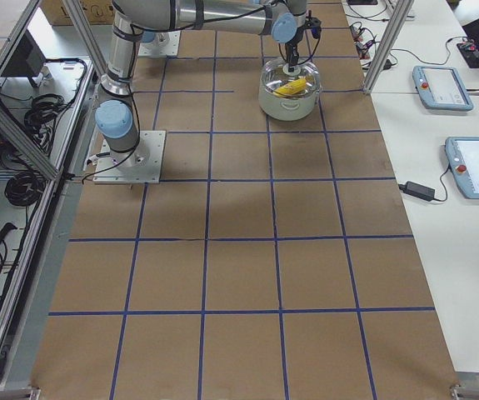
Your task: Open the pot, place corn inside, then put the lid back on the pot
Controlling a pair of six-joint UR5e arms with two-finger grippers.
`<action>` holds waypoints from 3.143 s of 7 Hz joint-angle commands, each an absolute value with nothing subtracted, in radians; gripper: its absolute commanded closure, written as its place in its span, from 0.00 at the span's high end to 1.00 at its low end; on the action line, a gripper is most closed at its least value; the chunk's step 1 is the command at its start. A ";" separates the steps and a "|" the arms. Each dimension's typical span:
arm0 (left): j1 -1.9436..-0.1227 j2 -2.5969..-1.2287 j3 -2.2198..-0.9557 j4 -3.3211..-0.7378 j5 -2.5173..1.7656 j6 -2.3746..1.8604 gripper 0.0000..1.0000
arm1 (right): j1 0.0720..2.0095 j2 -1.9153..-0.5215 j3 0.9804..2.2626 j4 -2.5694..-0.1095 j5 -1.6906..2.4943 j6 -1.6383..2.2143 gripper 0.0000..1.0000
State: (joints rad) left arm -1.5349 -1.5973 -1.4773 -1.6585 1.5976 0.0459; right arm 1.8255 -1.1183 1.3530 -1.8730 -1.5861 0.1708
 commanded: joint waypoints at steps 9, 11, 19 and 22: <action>-1.534 -1.598 -1.480 -1.649 1.597 0.029 1.00 | 1.825 -1.115 1.347 -1.856 -1.586 0.161 0.55; -1.536 -1.598 -1.482 -1.648 1.597 0.029 1.00 | 1.825 -1.114 1.345 -1.856 -1.586 0.160 0.91; -1.536 -1.598 -1.482 -1.646 1.595 0.029 1.00 | 1.628 -1.219 1.258 -1.839 -1.591 -0.053 0.99; -1.511 -1.594 -1.462 -1.657 1.588 0.020 1.00 | 1.559 -1.326 1.275 -1.684 -1.589 -0.130 0.99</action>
State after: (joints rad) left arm -1.5261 -1.5985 -1.4722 -1.6492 1.5881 0.0242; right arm 1.5816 -1.2799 1.2691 -1.7680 -1.5915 -0.1008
